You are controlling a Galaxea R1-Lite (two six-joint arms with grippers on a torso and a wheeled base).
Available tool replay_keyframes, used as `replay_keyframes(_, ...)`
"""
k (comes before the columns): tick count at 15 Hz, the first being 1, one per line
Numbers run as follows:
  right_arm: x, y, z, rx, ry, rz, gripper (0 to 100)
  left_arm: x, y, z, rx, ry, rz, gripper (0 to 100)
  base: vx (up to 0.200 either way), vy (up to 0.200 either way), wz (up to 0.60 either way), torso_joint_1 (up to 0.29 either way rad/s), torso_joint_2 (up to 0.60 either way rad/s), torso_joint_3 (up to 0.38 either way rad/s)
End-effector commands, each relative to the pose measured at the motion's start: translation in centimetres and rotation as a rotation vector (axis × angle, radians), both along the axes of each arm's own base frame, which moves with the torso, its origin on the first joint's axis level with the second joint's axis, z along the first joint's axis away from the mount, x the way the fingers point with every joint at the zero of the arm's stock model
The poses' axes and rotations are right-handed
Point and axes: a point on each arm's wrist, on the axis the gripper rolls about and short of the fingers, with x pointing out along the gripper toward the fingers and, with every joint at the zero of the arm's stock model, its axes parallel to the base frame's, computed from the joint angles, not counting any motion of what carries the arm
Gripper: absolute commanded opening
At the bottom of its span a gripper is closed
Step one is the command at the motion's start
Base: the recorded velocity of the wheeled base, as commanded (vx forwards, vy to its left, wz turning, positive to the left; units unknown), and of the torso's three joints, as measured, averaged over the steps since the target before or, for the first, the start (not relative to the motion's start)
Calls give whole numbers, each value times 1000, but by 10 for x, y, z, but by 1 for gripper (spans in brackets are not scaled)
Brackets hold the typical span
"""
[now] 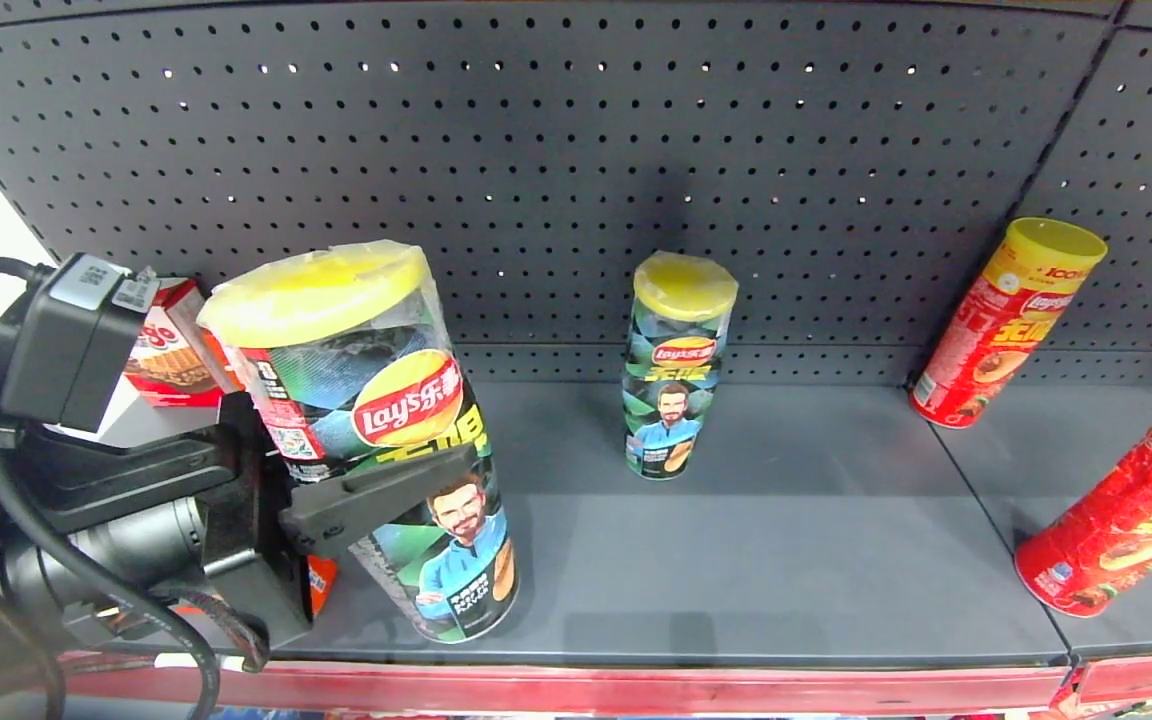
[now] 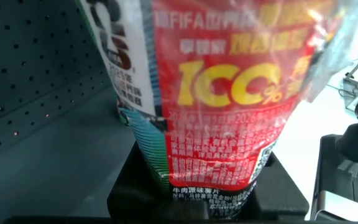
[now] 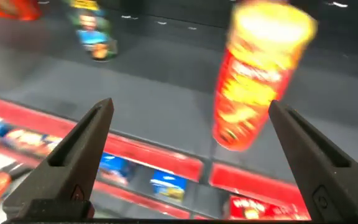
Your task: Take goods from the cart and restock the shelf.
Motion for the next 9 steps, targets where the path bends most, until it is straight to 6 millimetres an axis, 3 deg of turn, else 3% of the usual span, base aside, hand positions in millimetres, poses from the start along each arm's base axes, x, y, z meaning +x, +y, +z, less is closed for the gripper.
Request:
replay_keyframes(1, 34, 12, 27, -18, 62, 105, 100, -2, 1, 2, -4, -8, 1, 0, 0, 0, 0, 0, 0, 0)
replay_keyframes(5, 75, 41, 49, -61, 110, 283, 100, -3, 1, 1, -5, -5, 2, 0, 0, 0, 0, 0, 0, 0)
replay_keyframes(9, 121, 70, 72, -77, 105, 315, 100, -2, 2, 2, -6, -5, 7, 0, 0, 0, 0, 0, 0, 0)
